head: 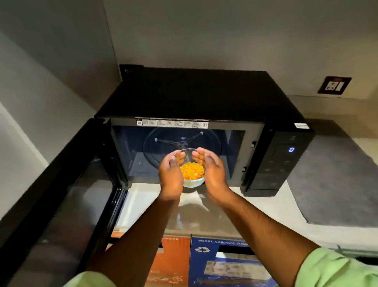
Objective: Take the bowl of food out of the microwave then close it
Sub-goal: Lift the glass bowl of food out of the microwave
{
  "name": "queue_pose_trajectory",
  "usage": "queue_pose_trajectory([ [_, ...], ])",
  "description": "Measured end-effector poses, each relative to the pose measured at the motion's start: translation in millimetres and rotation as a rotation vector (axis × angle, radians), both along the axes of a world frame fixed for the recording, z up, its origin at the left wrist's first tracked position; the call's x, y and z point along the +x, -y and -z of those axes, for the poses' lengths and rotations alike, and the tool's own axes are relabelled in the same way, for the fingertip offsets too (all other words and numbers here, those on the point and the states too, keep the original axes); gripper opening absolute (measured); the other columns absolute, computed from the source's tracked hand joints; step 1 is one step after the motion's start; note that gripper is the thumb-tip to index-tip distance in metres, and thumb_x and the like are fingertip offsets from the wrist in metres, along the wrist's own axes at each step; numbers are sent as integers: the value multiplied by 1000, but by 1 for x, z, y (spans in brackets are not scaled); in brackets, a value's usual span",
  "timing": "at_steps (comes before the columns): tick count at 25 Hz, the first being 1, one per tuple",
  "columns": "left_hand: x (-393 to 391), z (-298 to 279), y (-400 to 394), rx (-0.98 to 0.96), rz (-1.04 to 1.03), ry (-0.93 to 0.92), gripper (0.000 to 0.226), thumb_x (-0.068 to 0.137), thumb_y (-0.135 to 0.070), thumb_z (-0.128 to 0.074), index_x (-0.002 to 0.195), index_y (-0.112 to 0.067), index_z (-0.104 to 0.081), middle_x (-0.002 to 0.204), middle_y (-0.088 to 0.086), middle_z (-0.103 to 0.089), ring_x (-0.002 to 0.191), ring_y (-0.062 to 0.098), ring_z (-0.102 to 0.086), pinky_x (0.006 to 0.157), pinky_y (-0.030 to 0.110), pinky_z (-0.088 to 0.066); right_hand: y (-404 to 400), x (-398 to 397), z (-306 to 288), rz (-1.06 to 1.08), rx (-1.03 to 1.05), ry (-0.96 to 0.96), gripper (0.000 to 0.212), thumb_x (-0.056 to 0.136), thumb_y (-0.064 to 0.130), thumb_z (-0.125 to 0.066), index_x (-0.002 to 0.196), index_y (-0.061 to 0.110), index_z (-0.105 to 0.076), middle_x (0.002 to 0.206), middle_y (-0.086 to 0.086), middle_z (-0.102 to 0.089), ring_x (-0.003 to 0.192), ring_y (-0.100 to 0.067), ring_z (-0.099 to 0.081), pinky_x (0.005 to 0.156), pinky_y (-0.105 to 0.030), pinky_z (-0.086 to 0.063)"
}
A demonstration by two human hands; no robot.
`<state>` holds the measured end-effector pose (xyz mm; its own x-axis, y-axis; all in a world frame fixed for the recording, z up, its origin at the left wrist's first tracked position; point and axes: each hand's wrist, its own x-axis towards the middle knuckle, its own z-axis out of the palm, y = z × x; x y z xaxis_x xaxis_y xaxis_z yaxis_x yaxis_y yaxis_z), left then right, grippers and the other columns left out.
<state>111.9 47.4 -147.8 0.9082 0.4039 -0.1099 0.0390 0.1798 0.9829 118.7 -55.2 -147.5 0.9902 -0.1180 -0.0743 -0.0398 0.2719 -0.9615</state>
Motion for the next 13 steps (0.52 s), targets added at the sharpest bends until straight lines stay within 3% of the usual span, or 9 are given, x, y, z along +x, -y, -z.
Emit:
queue_pose_trajectory([
  [6, -87, -34, 31, 26, 23, -12, 35, 105, -18, -35, 123, -8, -64, 118, 14, -71, 112, 33, -67, 102, 53, -52, 32, -84, -31, 12, 6, -15, 33, 107, 11, -40, 129, 3, -63, 125, -18, -71, 104, -19, -70, 85, -22, -58],
  [10, -123, -50, 52, 53, 117, 14, 37, 107, -22, -33, 127, -7, -60, 126, 14, -69, 117, 30, -65, 105, 54, -50, 57, -122, -40, 30, -55, -5, 34, 108, 17, -38, 129, 8, -64, 126, -14, -71, 118, -25, -68, 106, -45, -53],
  [13, -142, -59, 72, 74, 156, 43, 39, 107, -24, -33, 129, -6, -59, 127, 13, -69, 118, 29, -65, 104, 52, -50, 80, -142, -47, 53, -73, 2, 33, 109, 21, -38, 128, 12, -64, 125, -10, -72, 118, -24, -68, 107, -48, -53],
])
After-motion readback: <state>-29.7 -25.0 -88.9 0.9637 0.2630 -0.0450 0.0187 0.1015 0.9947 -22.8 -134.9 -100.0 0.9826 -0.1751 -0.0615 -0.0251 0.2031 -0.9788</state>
